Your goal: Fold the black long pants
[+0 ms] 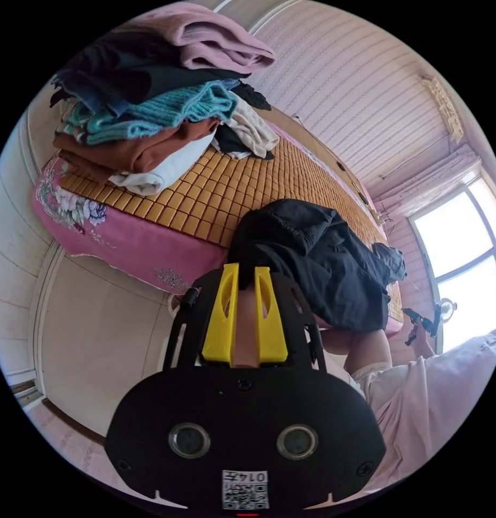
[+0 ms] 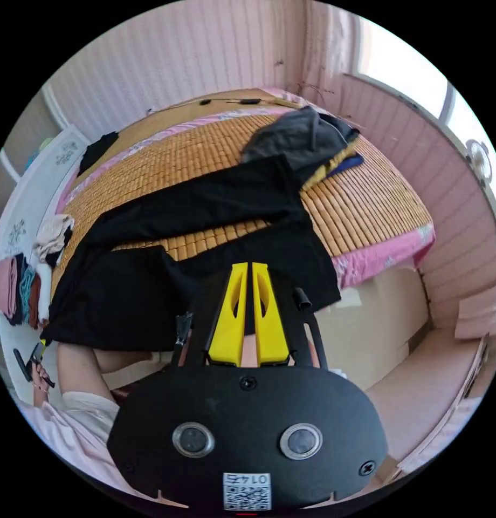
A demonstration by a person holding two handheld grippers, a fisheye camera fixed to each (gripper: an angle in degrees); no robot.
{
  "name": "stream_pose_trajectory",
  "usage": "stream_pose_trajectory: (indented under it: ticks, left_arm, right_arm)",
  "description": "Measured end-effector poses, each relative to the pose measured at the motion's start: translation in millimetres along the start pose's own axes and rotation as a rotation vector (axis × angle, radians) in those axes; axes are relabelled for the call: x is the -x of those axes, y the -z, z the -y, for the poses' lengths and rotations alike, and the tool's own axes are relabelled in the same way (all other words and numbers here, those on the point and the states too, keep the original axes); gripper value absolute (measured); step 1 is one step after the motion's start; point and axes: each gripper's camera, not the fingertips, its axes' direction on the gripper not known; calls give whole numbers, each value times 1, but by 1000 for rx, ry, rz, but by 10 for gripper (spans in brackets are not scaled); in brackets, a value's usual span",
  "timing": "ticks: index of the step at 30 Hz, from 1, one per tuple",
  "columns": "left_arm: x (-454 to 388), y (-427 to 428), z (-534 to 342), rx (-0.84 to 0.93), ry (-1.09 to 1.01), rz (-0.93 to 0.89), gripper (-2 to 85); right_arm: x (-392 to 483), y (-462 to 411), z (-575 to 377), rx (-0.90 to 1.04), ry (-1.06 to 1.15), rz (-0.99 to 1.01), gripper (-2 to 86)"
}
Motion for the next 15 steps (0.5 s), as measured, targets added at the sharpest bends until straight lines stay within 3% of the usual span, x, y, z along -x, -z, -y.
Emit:
stream_pose_trajectory:
  ticks: [4,8,12,15]
  left_arm:
    - [10,9,-16,-77,18,-52,56]
    - [25,18,-30,-143,99,-130,70]
    - [36,16,-34,-253,239,-247,121]
    - [35,-7,-24,-224,306,-262,156]
  right_arm:
    - [168,-17,25,8,537,185,65]
    - [319,-37,14,118,918,348,86]
    - [456,-52,-16,125,1234,323,124]
    - [523,-63,-34,111,1374,254,130]
